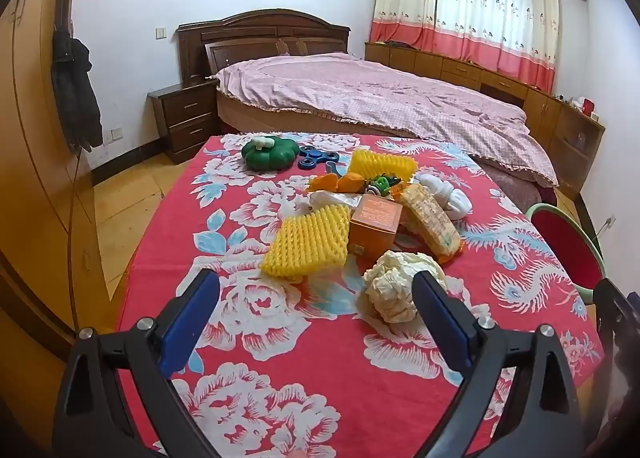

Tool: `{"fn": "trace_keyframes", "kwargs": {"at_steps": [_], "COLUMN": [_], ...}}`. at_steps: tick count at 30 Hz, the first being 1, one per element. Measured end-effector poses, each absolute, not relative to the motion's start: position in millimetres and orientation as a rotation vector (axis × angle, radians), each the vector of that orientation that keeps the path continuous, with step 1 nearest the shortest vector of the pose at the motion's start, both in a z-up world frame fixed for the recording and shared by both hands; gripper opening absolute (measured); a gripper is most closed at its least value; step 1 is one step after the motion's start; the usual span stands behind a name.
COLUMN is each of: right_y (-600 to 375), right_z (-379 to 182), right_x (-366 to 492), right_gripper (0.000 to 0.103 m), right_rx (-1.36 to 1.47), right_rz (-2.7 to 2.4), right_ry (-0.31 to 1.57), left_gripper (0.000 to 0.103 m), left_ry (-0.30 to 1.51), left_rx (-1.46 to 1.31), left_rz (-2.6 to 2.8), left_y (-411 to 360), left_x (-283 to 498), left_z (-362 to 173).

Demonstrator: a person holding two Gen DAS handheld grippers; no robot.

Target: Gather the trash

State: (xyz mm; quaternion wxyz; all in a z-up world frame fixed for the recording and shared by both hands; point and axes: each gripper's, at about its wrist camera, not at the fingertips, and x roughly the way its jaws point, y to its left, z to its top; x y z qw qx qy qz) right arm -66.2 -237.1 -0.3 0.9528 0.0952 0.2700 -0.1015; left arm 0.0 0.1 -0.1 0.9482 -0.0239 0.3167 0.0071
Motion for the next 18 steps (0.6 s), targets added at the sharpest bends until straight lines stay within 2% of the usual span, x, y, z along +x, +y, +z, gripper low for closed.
{"fn": "trace_keyframes", "kwargs": {"at_steps": [18], "right_y": [-234.4], "right_z": [-1.0], "right_x": [-67.6], "right_gripper": [0.103], "right_rx": [0.198], "right_rz": [-0.202], "right_ry": [0.552], "left_gripper": [0.096], "left_ry": [0.656], "left_rx": [-0.058], "left_rz": [0.015], "left_y": [1.2], "left_x": [0.6], "left_z": [0.2]}}
